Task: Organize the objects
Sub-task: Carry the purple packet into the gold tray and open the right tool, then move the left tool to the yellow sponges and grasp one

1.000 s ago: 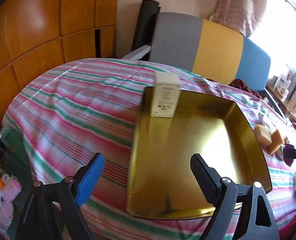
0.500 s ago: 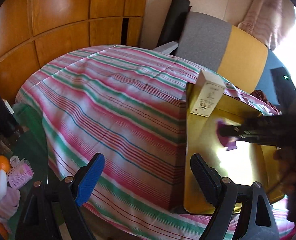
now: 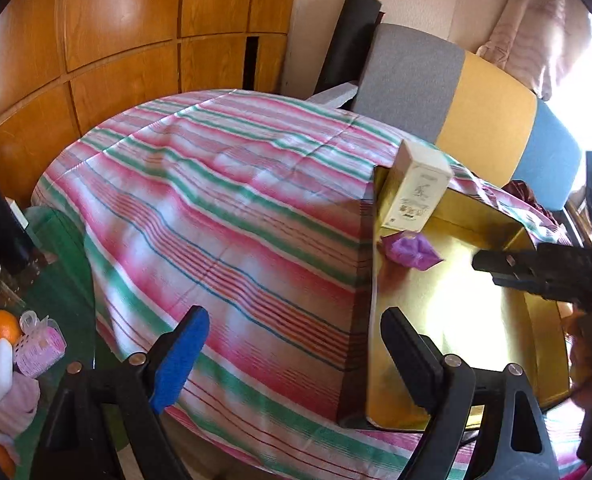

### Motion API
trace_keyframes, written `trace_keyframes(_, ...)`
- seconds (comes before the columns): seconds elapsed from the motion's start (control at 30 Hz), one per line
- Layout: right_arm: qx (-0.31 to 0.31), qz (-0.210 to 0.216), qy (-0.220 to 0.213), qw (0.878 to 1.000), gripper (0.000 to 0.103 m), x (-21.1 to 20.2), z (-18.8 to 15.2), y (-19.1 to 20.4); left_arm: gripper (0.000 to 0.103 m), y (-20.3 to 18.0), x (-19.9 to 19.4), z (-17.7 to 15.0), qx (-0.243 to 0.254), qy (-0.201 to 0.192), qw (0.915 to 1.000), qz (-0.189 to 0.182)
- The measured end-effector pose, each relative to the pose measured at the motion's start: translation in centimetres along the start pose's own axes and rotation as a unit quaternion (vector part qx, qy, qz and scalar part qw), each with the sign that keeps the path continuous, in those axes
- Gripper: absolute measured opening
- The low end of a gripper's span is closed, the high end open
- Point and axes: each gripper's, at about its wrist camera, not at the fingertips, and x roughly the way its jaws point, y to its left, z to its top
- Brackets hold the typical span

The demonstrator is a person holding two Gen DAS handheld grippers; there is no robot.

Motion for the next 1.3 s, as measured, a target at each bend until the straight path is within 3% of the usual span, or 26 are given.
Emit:
trace_keyframes(0.37, 0.055, -0.046, -0.054, 0.996, 0.060, -7.7, -4.9, -6.3, 0.088, -5.2, -1.2, 0.3, 0.062, -0.011, 0.9974, -0.035)
trace_keyframes(0.7, 0.145, -0.090, -0.086, 0.982, 0.060, -13.5, -9.0, -14.4, 0.088, -11.2, -2.5, 0.5, 0.133, -0.023, 0.9881, -0.073)
trace_keyframes(0.97, 0.209, -0.148, -0.110, 0.960, 0.060, -18.5, -11.7, -21.8, 0.088, -17.0, -3.0, 0.4, 0.202, -0.027, 0.9728, -0.111)
trace_keyframes(1.3, 0.246, -0.204, -0.158, 0.934, 0.060, -23.5, -11.9, -29.5, 0.088, -25.5, -2.9, 1.3, 0.284, -0.035, 0.9461, -0.152)
